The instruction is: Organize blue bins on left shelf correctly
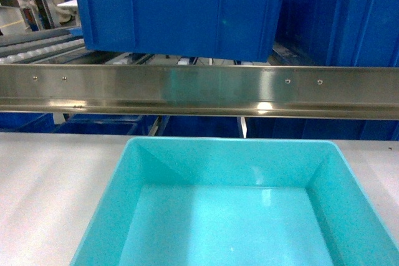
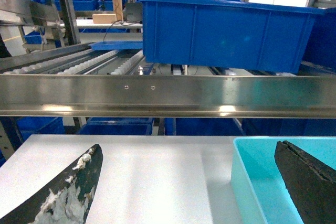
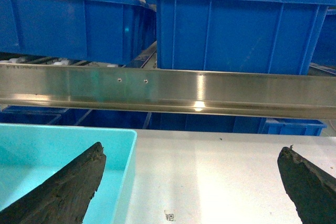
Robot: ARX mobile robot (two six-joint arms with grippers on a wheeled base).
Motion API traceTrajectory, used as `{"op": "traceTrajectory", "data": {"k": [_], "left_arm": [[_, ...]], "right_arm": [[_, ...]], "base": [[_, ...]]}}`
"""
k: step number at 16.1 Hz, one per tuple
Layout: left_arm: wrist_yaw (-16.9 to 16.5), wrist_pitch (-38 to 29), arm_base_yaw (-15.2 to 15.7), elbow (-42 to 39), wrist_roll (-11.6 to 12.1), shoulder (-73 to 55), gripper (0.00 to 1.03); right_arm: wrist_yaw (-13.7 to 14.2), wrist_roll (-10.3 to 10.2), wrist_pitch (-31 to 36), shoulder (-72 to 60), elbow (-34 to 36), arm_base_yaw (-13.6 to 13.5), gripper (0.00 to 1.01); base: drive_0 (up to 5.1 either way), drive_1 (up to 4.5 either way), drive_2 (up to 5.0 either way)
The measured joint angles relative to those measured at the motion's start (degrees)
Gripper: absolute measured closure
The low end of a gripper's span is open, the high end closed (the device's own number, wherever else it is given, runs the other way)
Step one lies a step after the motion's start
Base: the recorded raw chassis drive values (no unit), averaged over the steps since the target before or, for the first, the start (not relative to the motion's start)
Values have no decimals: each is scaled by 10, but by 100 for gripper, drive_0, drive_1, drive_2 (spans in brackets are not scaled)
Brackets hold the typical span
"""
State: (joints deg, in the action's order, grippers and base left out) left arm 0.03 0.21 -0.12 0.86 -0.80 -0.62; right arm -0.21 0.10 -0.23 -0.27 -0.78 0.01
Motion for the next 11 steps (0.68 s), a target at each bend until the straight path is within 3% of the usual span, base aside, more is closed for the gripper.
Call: {"op": "traceTrajectory", "data": {"k": [11], "left_arm": [[0,0,0,0,0,0,5]], "right_arm": [[0,0,0,0,0,0,3]], "base": [[0,0,0]]}}
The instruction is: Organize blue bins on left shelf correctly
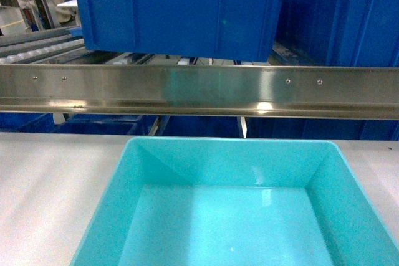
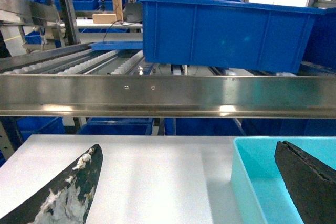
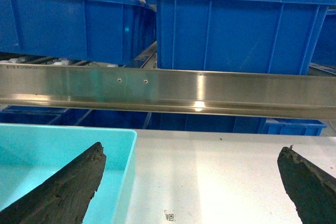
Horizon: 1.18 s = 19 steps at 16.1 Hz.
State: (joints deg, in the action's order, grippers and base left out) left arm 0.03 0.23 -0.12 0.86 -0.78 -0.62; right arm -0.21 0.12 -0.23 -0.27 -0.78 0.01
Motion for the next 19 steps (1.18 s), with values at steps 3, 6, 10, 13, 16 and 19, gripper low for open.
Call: {"op": "traceTrajectory", "data": {"k": [3,6,10,13,16,19], "left_arm": [[0,0,0,0,0,0,5],[-5,7,0,0,1,0,5],[-19,-35,-13,0,2,-52,5],[16,-189,-95,10,3,-252,5],[23,-331,-156,82,0,-517,5],[13,-327,-200,154,-21,-725,5]], "right_arm": [[0,0,0,0,0,0,3],[19,5,10,-1,0,-20,3],[70,23,176,-166,0,-121,3],[44,34,351,-413,-6,-124,3],[14,44,417,-631,-81,-123,3],[-12,43,376,-766,-151,-107,3]], "base": [[0,0,0],[0,0,0],[0,0,0],[0,0,0],[0,0,0],[0,0,0]]}}
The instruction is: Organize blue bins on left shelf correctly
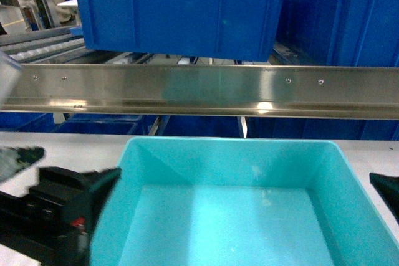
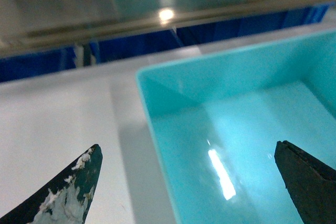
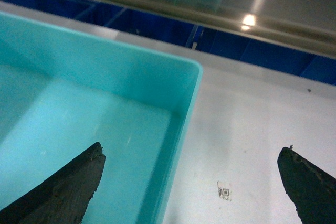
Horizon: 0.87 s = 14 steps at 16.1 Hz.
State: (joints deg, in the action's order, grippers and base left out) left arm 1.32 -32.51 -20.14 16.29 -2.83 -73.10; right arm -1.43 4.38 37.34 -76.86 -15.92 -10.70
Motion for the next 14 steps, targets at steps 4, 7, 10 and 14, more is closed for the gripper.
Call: {"op": "traceTrajectory", "data": {"k": [4,7,10,14], "left_arm": [[26,38,-35,48,-43,-113,5],[19,59,-49,66,-78,-162,5],[59,37,-64,59,-102,-212,5],[86,16,-71,50,-126,-247,5]], "right_arm": [[-42,2,-47,-78,-33,23,3],[-50,2,-38,-111,-31,33,3],[-55,8,-30,-135,-22,37,3],[-54,23,-8,-155,-8,37,3]], "base": [[0,0,0],[0,0,0],[0,0,0],[0,0,0]]}}
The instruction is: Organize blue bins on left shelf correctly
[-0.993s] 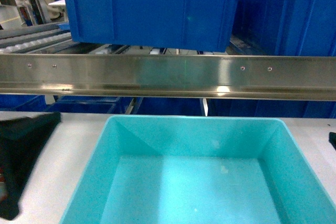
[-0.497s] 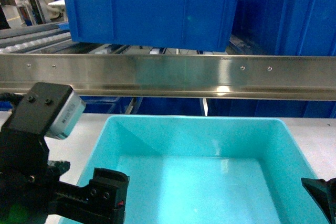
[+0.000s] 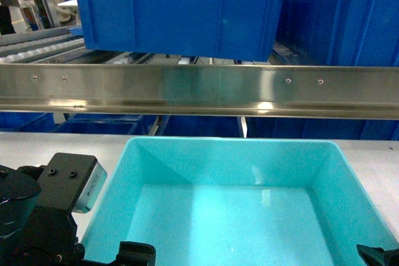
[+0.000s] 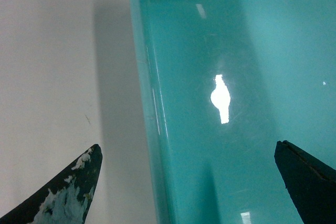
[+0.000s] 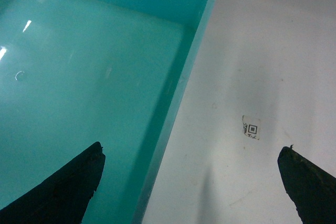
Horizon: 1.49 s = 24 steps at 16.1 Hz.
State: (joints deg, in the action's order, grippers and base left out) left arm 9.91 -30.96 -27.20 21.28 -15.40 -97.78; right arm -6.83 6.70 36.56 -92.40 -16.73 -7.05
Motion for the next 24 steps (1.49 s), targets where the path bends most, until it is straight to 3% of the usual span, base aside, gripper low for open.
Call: {"op": "traceTrajectory", "data": {"k": [2,3,8,9,10,11,13,15,18,22,24], "left_arm": [[9,-6,-4,0,-11,-11,5],[26,-11,-8,0,-13,-21,6],[27,4,-14,2,-26,-22,73],[10,3,-19,0,-34,-26,87],[8,-1,-17,0,-60,-26,96],[8,-1,-17,0,-67,-25,97],[10,0,-10,-5,-59,0,97],[8,10,9,-7,-32,61,97],[2,63,26,7,12,189,97],[50,117,-2,35,81,350,97],[55,117,-5,35,94,371,97]], "right_arm": [[6,5,10,-5,4,-1,3],[13,11,33,-20,11,-1,19],[11,13,51,-24,23,-4,86],[15,-4,56,-24,24,-4,98],[14,-25,58,-25,27,-5,98],[14,-33,66,-25,31,-5,98],[13,-47,71,-20,37,-5,98],[10,-63,57,38,41,-4,98],[5,-93,-14,183,31,0,98],[-11,-112,-100,353,13,19,98],[-13,-113,-100,371,11,19,98]], "base": [[0,0,0],[0,0,0],[0,0,0],[0,0,0],[0,0,0],[0,0,0],[0,0,0],[0,0,0],[0,0,0],[0,0,0],[0,0,0]]}}
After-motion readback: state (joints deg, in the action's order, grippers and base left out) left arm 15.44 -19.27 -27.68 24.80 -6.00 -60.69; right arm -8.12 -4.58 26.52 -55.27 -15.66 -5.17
